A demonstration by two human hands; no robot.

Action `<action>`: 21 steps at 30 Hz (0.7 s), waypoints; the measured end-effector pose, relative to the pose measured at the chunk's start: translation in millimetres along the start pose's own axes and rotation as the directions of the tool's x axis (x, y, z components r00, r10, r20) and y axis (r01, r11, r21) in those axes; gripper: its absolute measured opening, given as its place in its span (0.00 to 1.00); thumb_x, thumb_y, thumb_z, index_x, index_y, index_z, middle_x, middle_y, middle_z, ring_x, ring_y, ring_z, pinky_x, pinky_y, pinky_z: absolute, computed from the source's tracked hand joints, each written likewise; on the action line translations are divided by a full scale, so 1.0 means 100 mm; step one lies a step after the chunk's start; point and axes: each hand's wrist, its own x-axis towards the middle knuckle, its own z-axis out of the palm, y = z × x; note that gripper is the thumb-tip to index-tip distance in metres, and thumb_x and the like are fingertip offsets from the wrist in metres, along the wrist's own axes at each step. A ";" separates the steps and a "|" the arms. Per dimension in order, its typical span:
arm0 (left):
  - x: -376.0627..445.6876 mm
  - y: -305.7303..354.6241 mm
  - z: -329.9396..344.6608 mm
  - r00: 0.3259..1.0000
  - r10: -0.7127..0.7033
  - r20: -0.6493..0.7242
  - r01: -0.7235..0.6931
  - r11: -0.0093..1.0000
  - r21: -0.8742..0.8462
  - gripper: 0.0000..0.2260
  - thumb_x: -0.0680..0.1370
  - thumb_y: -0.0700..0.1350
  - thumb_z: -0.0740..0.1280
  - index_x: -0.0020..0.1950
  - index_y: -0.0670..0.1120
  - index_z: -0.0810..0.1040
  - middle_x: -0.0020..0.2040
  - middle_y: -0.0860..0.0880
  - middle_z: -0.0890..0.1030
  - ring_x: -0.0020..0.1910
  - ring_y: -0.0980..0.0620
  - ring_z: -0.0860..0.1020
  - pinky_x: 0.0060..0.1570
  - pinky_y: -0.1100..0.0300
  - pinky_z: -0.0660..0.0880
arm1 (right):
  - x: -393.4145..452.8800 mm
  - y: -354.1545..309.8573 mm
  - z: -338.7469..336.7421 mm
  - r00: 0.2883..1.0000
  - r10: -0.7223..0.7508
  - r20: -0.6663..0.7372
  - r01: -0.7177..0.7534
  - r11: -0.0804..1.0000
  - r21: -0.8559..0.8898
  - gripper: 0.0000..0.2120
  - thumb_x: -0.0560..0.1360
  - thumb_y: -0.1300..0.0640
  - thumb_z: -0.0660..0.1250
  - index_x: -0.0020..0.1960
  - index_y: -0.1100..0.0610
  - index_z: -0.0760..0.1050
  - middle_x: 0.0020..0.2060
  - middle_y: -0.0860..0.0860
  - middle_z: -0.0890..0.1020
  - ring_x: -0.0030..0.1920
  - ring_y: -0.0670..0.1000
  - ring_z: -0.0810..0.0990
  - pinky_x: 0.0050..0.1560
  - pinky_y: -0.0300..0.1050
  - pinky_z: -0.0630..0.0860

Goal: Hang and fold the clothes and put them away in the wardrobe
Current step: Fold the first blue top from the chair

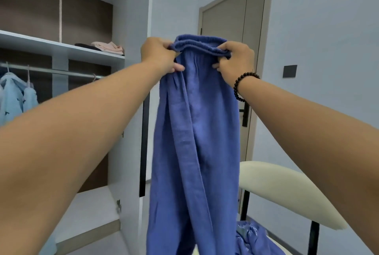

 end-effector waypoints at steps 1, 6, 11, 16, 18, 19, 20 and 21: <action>0.02 0.04 -0.01 0.999 -0.013 0.034 0.013 1.000 -0.020 0.05 0.78 0.39 0.68 0.44 0.47 0.80 0.47 0.47 0.83 0.37 0.48 0.84 0.41 0.58 0.81 | 0.05 -0.03 -0.01 1.000 0.000 -0.022 0.000 1.000 -0.010 0.15 0.68 0.72 0.61 0.46 0.57 0.81 0.44 0.52 0.80 0.44 0.54 0.82 0.45 0.47 0.82; 0.00 0.09 -0.01 0.985 0.003 0.173 -0.014 0.998 0.059 0.03 0.78 0.41 0.67 0.48 0.48 0.78 0.54 0.44 0.82 0.44 0.48 0.84 0.51 0.51 0.81 | 0.08 -0.09 -0.17 1.000 0.015 0.023 -0.012 0.988 -0.154 0.09 0.71 0.63 0.66 0.48 0.56 0.82 0.42 0.49 0.80 0.44 0.46 0.76 0.39 0.25 0.70; -0.06 -0.01 -0.01 0.962 -0.077 0.261 0.018 0.975 0.221 0.06 0.81 0.44 0.64 0.45 0.51 0.77 0.41 0.48 0.80 0.34 0.52 0.83 0.40 0.58 0.80 | -0.05 -0.08 -0.28 0.968 0.162 0.193 -0.150 0.986 -0.077 0.03 0.71 0.62 0.70 0.43 0.56 0.80 0.46 0.56 0.83 0.37 0.54 0.84 0.44 0.46 0.82; -0.17 -0.14 0.03 0.936 -0.155 0.317 0.049 0.947 0.318 0.02 0.79 0.41 0.64 0.49 0.45 0.76 0.35 0.47 0.69 0.29 0.53 0.66 0.29 0.62 0.62 | -0.19 -0.05 -0.36 0.890 0.307 0.338 -0.285 0.952 -0.115 0.14 0.73 0.63 0.70 0.56 0.56 0.71 0.52 0.58 0.78 0.34 0.55 0.85 0.36 0.48 0.83; -0.23 -0.18 0.04 0.942 -0.176 0.286 0.100 0.961 0.259 0.04 0.77 0.42 0.67 0.43 0.44 0.74 0.35 0.49 0.68 0.31 0.53 0.65 0.30 0.63 0.60 | -0.24 -0.01 -0.37 0.855 0.355 0.377 -0.330 0.935 -0.131 0.16 0.73 0.62 0.69 0.59 0.56 0.70 0.52 0.57 0.78 0.36 0.55 0.85 0.37 0.47 0.83; -0.26 -0.20 0.06 0.944 -0.193 0.268 0.132 0.964 0.231 0.06 0.76 0.43 0.68 0.42 0.44 0.74 0.36 0.50 0.70 0.33 0.54 0.67 0.32 0.63 0.62 | -0.27 0.02 -0.37 0.844 0.382 0.376 -0.354 0.924 -0.143 0.15 0.73 0.62 0.69 0.58 0.56 0.70 0.50 0.57 0.79 0.37 0.55 0.85 0.39 0.48 0.83; -0.30 -0.23 0.08 0.941 -0.210 0.267 0.165 0.969 0.182 0.04 0.75 0.44 0.69 0.44 0.45 0.76 0.39 0.51 0.74 0.37 0.55 0.71 0.36 0.63 0.66 | -0.30 0.05 -0.36 0.843 0.403 0.356 -0.370 0.915 -0.159 0.13 0.73 0.61 0.70 0.56 0.57 0.72 0.48 0.57 0.81 0.38 0.55 0.85 0.42 0.49 0.83; -0.35 -0.27 0.10 0.933 -0.223 0.283 0.199 0.973 0.114 0.05 0.75 0.44 0.69 0.49 0.45 0.78 0.44 0.51 0.78 0.42 0.55 0.75 0.40 0.62 0.70 | -0.34 0.10 -0.34 0.853 0.412 0.321 -0.367 0.910 -0.193 0.11 0.72 0.60 0.70 0.54 0.59 0.74 0.45 0.57 0.83 0.39 0.55 0.85 0.44 0.50 0.83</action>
